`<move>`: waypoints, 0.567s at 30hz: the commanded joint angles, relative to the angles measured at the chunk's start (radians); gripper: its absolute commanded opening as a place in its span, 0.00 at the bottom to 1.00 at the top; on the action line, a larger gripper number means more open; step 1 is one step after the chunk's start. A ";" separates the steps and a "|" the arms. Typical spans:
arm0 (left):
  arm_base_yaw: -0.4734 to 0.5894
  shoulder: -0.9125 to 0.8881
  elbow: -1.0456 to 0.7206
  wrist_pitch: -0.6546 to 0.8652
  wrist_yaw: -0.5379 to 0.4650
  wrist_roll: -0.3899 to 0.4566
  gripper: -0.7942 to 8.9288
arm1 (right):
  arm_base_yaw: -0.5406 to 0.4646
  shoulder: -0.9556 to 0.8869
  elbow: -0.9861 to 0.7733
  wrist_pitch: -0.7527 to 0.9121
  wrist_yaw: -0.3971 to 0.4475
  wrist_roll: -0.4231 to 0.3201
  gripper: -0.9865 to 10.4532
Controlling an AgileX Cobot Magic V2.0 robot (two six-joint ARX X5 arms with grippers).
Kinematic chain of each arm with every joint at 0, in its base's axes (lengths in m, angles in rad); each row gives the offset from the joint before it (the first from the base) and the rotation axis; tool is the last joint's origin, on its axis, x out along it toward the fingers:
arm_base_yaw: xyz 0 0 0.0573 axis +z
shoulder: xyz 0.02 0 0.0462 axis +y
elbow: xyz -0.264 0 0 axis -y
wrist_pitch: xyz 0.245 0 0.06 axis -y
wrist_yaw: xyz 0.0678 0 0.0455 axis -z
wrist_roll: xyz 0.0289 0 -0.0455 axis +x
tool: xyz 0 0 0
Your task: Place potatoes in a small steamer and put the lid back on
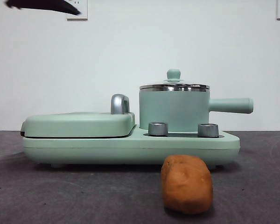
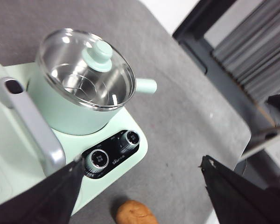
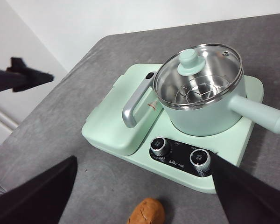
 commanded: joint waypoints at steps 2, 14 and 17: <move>-0.043 0.146 0.168 -0.074 -0.039 0.131 0.50 | 0.001 0.003 0.018 0.006 -0.005 -0.028 0.49; -0.169 0.550 0.562 -0.160 -0.237 0.311 0.50 | 0.000 0.002 0.018 0.006 -0.003 -0.037 0.48; -0.192 0.632 0.639 -0.157 -0.304 0.349 0.50 | 0.001 0.002 0.018 0.006 -0.004 -0.037 0.48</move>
